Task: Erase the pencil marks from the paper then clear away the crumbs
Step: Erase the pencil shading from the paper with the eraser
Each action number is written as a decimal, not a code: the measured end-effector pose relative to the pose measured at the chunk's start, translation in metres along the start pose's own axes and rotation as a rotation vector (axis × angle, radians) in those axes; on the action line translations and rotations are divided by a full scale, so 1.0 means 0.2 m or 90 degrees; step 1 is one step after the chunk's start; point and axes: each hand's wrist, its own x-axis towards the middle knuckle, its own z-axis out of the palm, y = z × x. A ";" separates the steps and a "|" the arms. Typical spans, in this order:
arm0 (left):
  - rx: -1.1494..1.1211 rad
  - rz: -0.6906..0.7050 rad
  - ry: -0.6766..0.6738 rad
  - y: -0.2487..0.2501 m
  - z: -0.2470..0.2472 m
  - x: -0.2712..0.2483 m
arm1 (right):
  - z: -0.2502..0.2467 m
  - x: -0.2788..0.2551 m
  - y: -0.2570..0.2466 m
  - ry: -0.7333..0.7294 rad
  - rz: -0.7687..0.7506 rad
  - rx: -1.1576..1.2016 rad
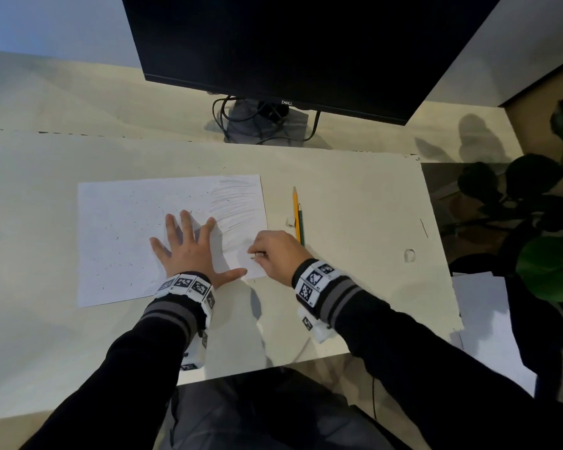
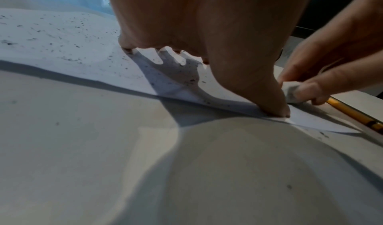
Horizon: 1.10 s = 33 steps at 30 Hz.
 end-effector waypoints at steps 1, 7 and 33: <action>-0.002 0.000 0.003 0.00 0.00 0.00 | 0.03 -0.03 0.00 0.000 0.004 0.015; 0.002 0.000 -0.010 0.00 -0.02 0.00 | 0.00 -0.07 0.02 -0.065 -0.012 0.018; 0.046 0.071 0.037 -0.11 -0.01 -0.02 | -0.07 0.11 0.00 -0.010 -0.012 0.007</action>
